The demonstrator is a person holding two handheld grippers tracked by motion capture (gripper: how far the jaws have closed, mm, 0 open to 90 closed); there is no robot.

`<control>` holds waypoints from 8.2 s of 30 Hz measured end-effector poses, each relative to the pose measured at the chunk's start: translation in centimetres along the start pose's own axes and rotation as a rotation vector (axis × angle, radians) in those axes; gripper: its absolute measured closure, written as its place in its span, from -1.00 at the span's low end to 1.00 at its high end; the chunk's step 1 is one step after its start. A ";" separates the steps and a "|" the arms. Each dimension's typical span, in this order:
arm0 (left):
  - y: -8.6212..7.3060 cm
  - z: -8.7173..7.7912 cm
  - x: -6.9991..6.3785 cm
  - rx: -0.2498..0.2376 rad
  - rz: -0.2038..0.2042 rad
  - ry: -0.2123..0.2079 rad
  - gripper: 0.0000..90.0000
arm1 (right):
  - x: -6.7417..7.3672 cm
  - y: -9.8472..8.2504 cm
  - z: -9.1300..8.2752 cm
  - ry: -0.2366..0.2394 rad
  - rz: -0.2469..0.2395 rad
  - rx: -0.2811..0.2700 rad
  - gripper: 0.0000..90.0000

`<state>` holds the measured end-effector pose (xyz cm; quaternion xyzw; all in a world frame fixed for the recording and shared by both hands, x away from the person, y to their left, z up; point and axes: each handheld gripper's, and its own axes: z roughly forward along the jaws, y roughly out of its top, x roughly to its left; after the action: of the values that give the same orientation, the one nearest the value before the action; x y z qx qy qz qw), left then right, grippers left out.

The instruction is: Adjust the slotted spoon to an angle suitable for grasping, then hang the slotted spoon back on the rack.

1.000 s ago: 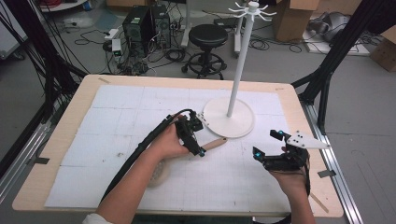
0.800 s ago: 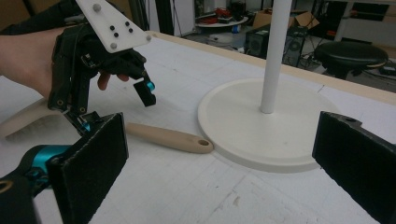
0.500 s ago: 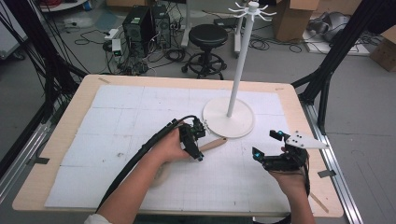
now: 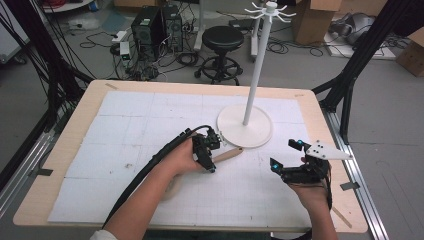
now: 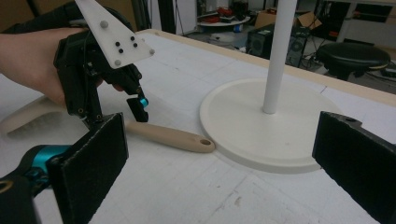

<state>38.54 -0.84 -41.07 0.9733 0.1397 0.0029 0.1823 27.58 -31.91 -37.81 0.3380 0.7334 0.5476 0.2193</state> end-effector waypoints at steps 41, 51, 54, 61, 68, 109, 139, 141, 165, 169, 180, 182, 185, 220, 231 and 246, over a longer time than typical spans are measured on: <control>-2.2 -10.0 -1.4 -0.350 0.033 0.054 0.69 | 0.2 -0.2 0.3 0.005 0.006 -0.002 -0.95; -4.2 -13.8 -0.7 -0.544 0.035 0.044 0.69 | 0.4 -0.1 0.5 0.011 0.007 0.005 -0.95; -4.6 -14.7 -0.8 -0.602 0.037 0.034 0.69 | 0.4 0.1 0.3 0.012 0.010 -0.002 -0.95; -5.2 -15.8 -1.0 -0.697 0.068 0.034 0.69 | 0.5 0.5 0.1 0.015 -0.003 -0.018 -0.95; -5.5 -16.6 -1.1 -0.772 0.083 0.020 0.69 | 0.6 0.8 0.1 0.025 0.000 -0.024 -0.95; -4.8 -15.9 -1.6 -0.867 0.134 -0.055 0.69 | 1.9 8.2 2.7 0.215 -0.072 -0.083 -0.95; -2.1 -15.3 -3.0 -0.874 0.224 -0.139 0.69 | 5.0 15.1 7.0 0.561 -0.122 -0.144 -0.61; -2.1 -15.3 -3.0 -0.872 0.226 -0.137 0.69 | 4.9 15.1 7.2 0.582 -0.121 -0.147 -0.50; -1.9 -15.1 -2.8 -0.897 0.208 -0.156 0.69 | 5.9 15.8 7.3 0.627 -0.174 -0.199 0.49; -1.8 -15.1 -2.8 -0.897 0.223 -0.149 0.69 | 5.9 15.7 7.3 0.634 -0.168 -0.200 0.53; -2.0 -14.9 -2.6 -0.912 0.159 -0.163 0.51 | 6.0 15.7 7.3 0.619 -0.165 -0.178 0.54; -2.1 -15.0 -2.4 -0.905 0.147 -0.146 0.39 | 5.9 15.8 7.2 0.613 -0.163 -0.184 0.54; -2.5 -15.2 -2.2 -0.890 0.130 -0.122 0.21 | 5.7 15.9 6.9 0.600 -0.156 -0.189 0.54; -13.8 -19.6 0.6 -0.955 -0.119 0.115 -0.83 | 1.2 17.6 3.0 0.439 -0.156 -0.149 0.54; -15.1 -19.9 0.9 -0.952 -0.144 0.150 -0.83 | -1.9 20.1 1.8 0.363 -0.146 -0.136 0.54; -15.5 -20.1 1.0 -0.967 -0.149 0.143 -0.84 | -6.0 24.2 1.9 0.286 -0.117 -0.106 0.54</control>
<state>34.20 20.42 -27.89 0.7618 0.2037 0.1210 0.6029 39.12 -30.97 -15.66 0.2013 0.7455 0.6145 0.1616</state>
